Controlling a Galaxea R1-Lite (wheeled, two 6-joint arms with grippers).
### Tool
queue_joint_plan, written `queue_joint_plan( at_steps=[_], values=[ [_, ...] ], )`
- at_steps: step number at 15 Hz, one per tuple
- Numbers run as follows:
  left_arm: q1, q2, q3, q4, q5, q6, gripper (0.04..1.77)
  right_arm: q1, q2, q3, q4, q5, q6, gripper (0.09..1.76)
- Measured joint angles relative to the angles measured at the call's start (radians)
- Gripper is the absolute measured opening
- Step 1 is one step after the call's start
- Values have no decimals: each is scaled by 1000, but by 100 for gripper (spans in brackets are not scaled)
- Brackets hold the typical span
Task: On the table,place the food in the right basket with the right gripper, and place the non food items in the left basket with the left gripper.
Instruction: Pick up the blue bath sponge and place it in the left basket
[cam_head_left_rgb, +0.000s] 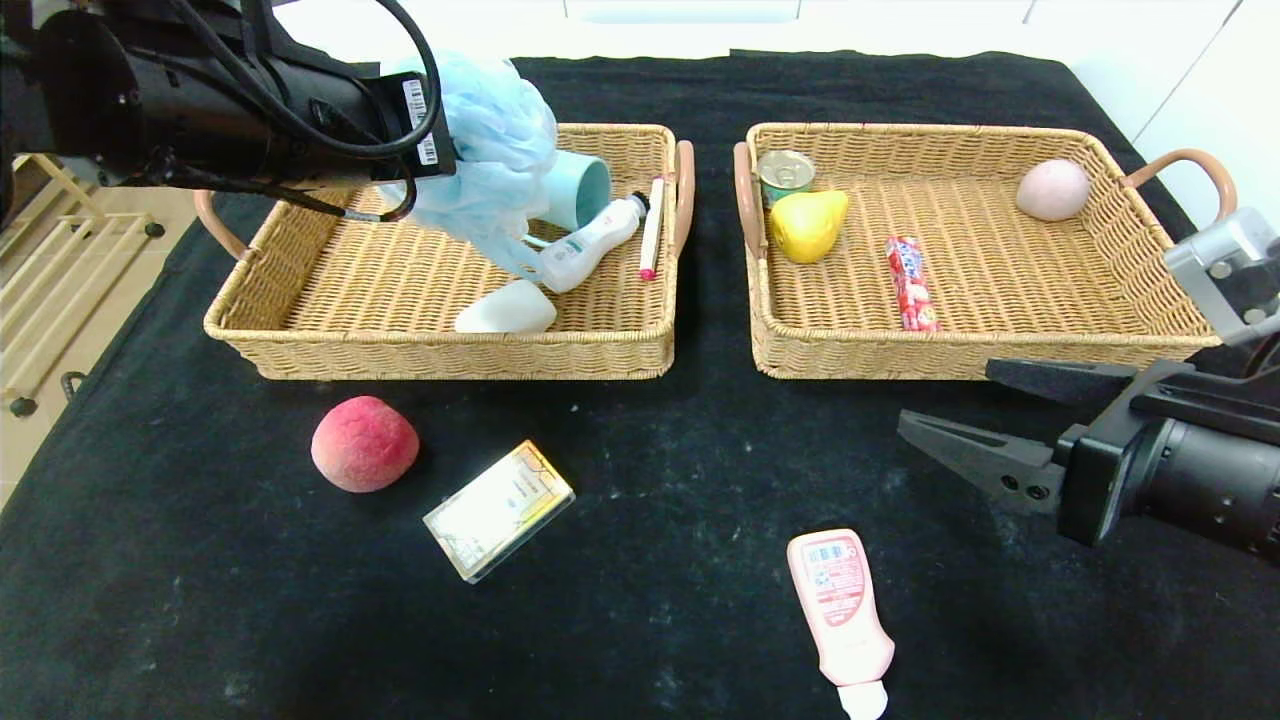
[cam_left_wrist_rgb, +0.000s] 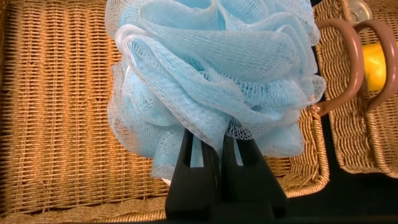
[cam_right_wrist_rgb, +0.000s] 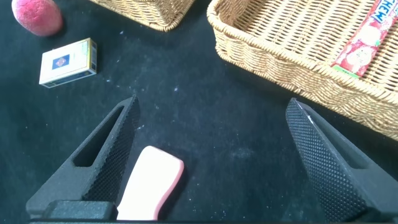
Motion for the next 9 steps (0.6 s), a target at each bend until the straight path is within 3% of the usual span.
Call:
queue_joint_plan(
  at_steps=[4,5,9],
  values=[
    [4,27,-11,0,1,0,14,-3,0,0,0,1,-1,171],
    [4,30,-11,1,2,0,22,-3,0,0,0,1,0,171],
    [4,31,-7,1,1,0,82,-4,1,0,0,1,-1,171]
  ],
)
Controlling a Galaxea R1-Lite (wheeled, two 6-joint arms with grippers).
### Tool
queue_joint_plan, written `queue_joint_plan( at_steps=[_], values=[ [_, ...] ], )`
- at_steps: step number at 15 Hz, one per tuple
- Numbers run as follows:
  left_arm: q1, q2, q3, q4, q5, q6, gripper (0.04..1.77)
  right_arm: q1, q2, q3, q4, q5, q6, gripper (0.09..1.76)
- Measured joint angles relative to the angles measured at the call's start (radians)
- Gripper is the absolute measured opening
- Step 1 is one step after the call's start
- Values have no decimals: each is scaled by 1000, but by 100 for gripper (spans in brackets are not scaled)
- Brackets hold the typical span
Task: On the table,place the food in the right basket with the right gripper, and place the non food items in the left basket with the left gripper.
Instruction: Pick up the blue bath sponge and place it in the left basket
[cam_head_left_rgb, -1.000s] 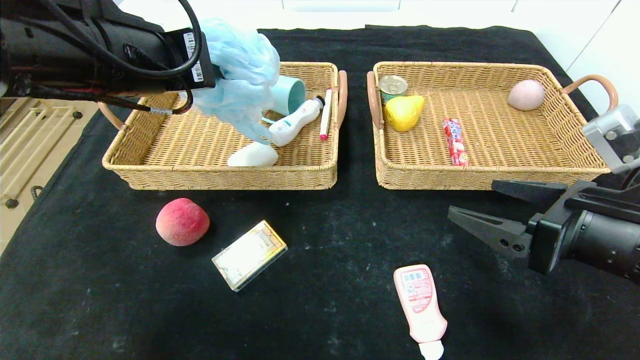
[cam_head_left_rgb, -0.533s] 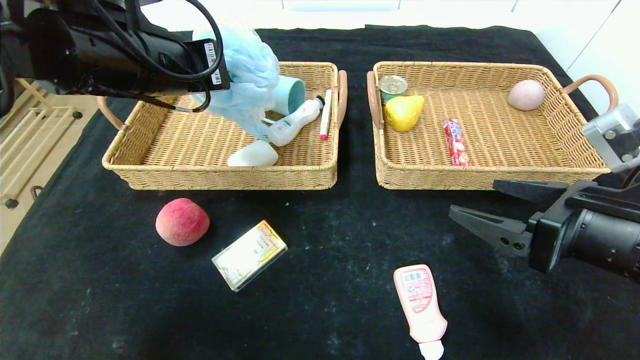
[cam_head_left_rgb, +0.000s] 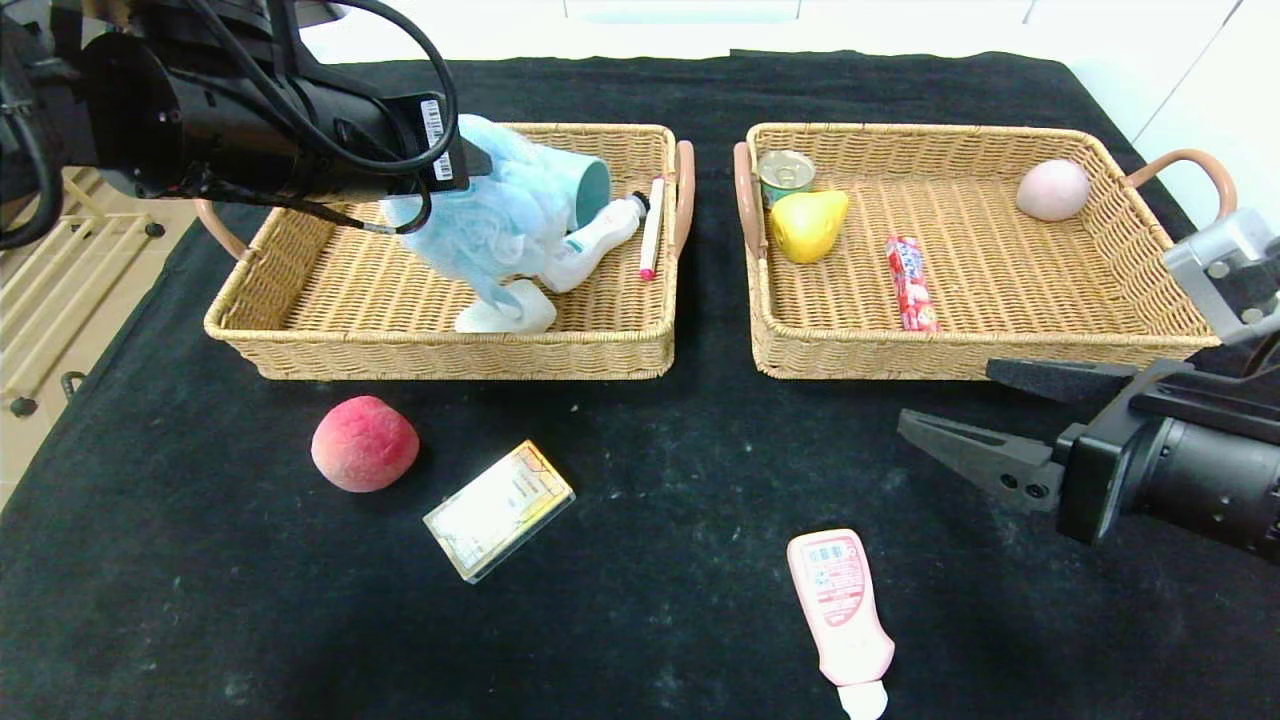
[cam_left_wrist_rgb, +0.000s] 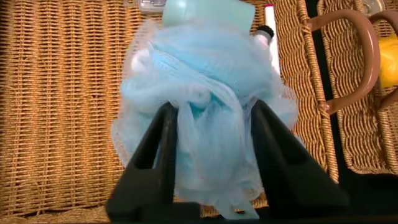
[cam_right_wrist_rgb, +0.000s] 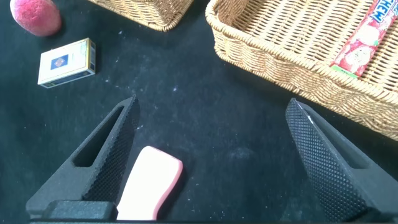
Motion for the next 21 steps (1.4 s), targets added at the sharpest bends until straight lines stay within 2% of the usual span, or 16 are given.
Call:
queue_joint_plan(
  at_steps=[4,9,14,17,21],
  values=[
    [-6,-1,5,1,1,0,118,1,0,0,1,0,0,171],
    [-20,-18,30,15,2,4,143,2,0,1,2,0,1,171],
    [-109,-140,239,31,4,96,156,2,0,0,2,-1,2,171],
    [-163,-224,340,173,2,190,161,2,0,1,2,-1,2,171],
    [-210,-279,385,389,-5,244,165,2,0,1,3,-1,2,171]
  ],
)
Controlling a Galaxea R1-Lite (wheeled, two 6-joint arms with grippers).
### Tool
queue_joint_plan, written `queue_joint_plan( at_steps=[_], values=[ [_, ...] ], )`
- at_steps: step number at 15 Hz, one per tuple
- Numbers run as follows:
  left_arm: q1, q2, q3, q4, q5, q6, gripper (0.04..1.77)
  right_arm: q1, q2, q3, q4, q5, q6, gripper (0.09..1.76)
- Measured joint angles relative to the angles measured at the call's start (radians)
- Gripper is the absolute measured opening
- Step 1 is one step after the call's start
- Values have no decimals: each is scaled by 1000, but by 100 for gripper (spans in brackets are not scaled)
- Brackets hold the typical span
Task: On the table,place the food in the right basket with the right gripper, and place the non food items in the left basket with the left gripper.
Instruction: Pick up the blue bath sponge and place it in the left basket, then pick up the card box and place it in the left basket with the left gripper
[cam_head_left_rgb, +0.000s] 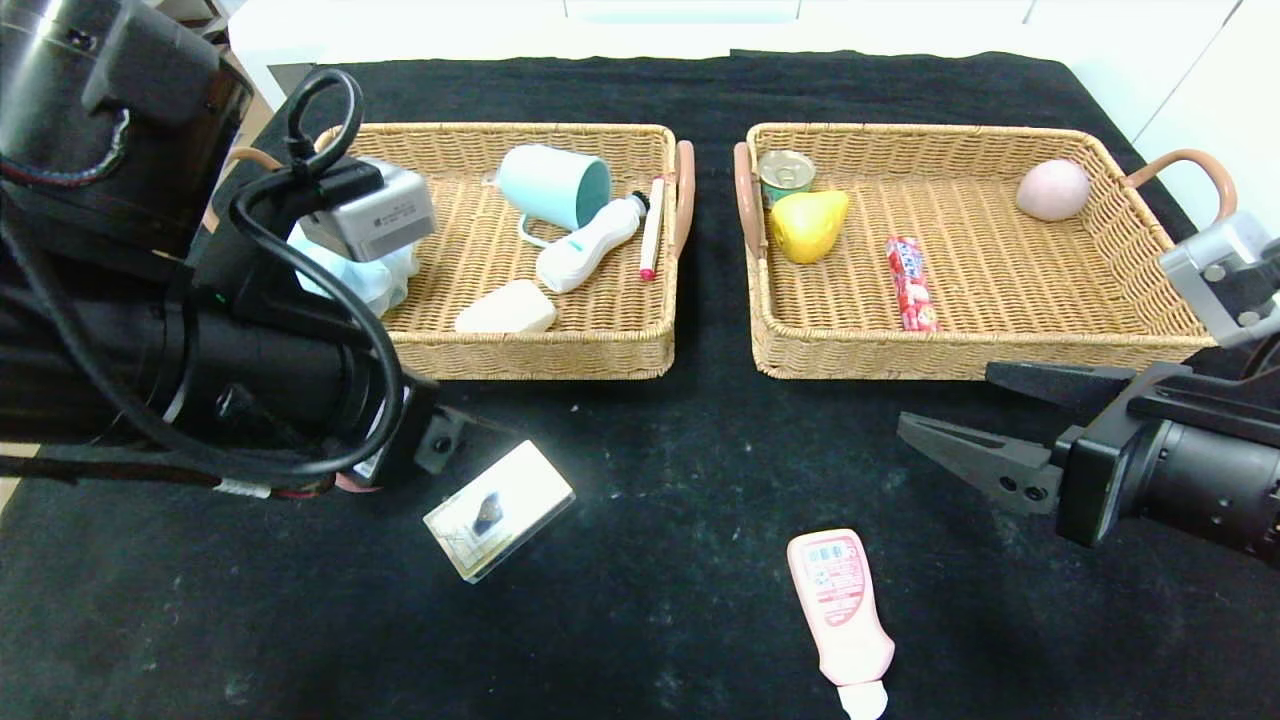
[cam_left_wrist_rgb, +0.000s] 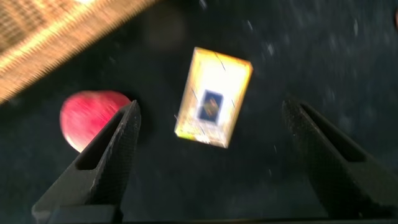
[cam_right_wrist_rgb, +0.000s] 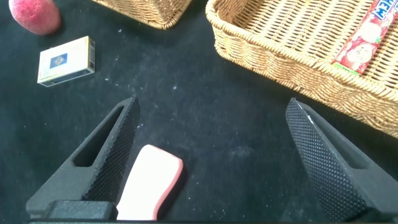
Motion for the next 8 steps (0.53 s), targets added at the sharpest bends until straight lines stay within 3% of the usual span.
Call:
queue_joint_plan(
  at_steps=[4,8],
  values=[
    [-52,0,68,17,6,26,168,-2,0,0,0,0,0,171],
    [-68,47,110,14,51,40,169,-3,0,-1,-1,0,-1,171]
  ],
)
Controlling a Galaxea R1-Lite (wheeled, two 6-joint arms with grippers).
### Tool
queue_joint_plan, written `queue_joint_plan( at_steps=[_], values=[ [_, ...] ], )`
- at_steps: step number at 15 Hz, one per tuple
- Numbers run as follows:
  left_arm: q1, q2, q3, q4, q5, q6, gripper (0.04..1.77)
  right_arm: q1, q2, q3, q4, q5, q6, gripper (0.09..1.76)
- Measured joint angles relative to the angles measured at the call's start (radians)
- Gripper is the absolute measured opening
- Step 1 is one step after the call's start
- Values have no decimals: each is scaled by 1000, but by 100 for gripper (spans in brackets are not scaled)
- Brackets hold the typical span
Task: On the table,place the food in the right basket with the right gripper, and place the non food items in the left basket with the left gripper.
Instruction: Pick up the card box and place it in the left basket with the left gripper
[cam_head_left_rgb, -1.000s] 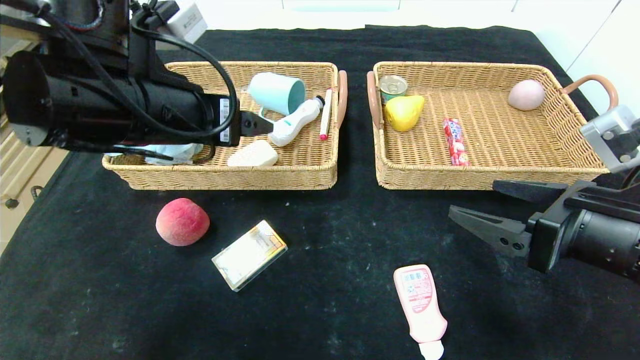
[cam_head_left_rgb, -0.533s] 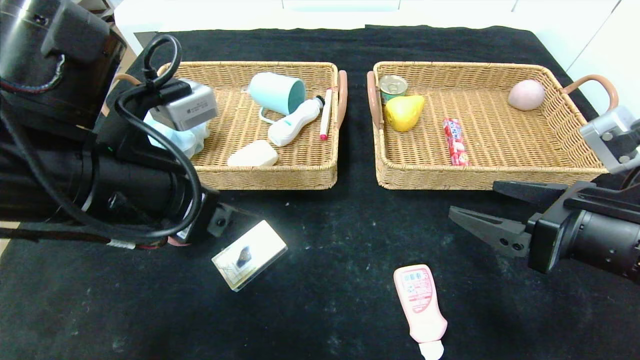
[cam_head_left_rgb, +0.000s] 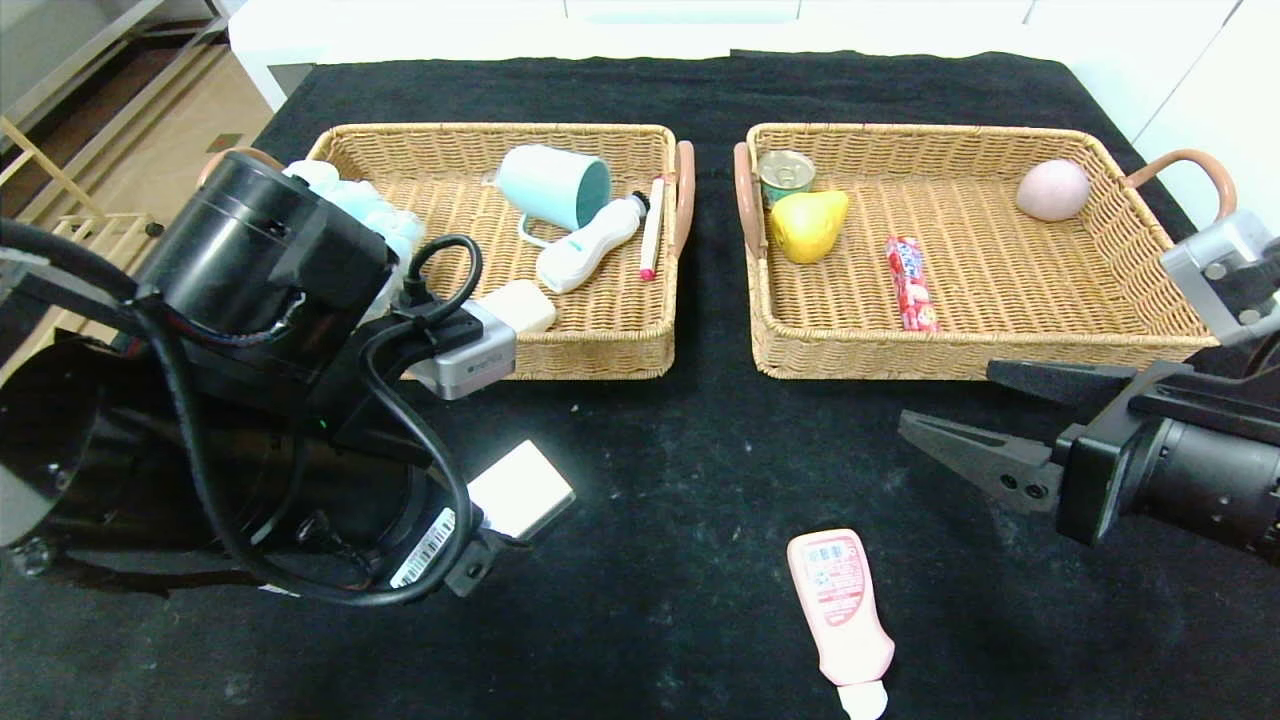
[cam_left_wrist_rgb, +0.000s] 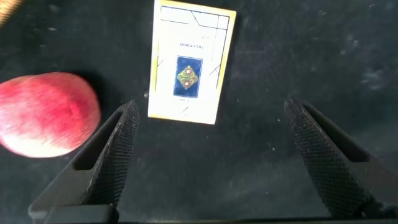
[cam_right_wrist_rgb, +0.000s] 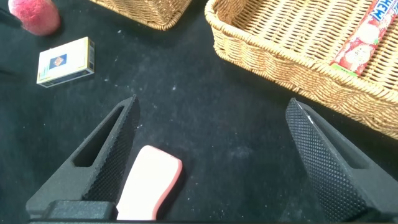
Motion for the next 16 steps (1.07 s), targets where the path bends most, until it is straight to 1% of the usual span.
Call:
queue_joint_plan(
  at_steps=[2,6,7,10,14,16],
  values=[
    [-1,27,1,-4,9,-4,170,0,0,0,0,0,0,171],
    [-1,81,5,-13,85,-12,170,0,0,0,0,0,-1,171],
    [-1,93,5,-28,92,-13,170,0,0,1,0,0,-1,171],
    [0,121,10,-74,93,-9,171,1,-1,2,0,1,-1,171],
    [11,143,12,-87,95,-9,171,2,-1,2,1,0,-1,171],
    [21,150,10,-126,94,-4,171,3,-1,3,0,0,-1,171]
  ],
)
